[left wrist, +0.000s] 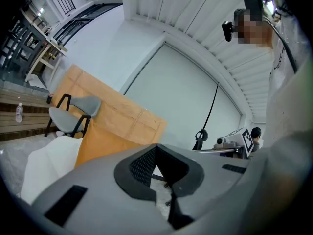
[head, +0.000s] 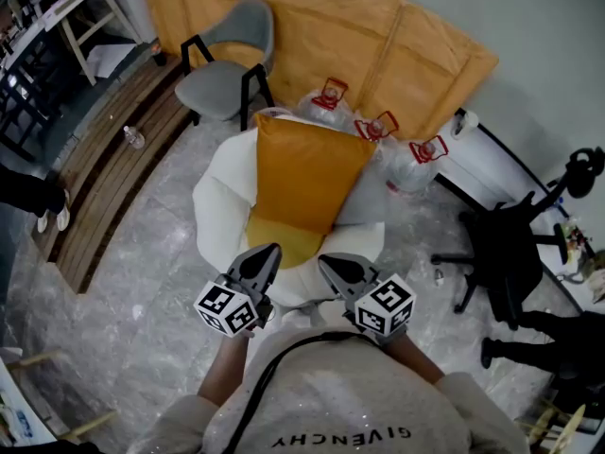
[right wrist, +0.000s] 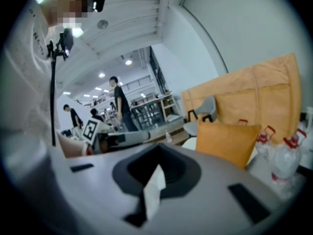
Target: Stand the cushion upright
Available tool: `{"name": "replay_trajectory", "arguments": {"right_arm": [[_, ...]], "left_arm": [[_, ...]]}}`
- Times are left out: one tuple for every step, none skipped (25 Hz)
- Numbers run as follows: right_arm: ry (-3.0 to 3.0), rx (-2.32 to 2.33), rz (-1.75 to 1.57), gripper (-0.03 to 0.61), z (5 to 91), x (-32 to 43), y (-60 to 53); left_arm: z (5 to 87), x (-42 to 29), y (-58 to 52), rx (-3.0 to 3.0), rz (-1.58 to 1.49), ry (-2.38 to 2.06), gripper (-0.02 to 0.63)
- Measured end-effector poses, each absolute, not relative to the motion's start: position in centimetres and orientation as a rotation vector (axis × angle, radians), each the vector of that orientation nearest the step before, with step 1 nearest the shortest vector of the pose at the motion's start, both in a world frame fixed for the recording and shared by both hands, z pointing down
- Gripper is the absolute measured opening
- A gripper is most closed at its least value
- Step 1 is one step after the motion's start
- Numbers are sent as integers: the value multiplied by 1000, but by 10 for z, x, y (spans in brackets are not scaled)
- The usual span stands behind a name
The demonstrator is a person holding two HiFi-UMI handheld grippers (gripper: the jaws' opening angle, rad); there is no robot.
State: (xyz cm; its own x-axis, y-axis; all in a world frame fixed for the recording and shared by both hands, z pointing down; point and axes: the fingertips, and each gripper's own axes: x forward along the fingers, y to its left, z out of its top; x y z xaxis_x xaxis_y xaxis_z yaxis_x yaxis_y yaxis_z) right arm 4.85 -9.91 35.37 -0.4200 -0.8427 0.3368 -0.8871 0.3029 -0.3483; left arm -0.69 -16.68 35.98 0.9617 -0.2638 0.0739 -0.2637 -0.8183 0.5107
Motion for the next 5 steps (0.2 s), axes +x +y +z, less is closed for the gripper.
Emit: {"name": "replay_trajectory", "arguments": {"right_arm": [[-2459, 1642, 754, 15, 354, 49, -98], [-2455, 1647, 756, 15, 355, 50, -98], [-2452, 1653, 759, 15, 356, 52, -98], [-2450, 1659, 762, 15, 357, 53, -97], [-2447, 1666, 765, 15, 358, 55, -97]], "left_arm": [[360, -7, -166, 2569, 3, -374, 25], [361, -6, -165, 2565, 8, -375, 25], [361, -6, -165, 2562, 12, -375, 25], [362, -5, -164, 2560, 16, -375, 25], [363, -5, -164, 2557, 19, -375, 25]]}}
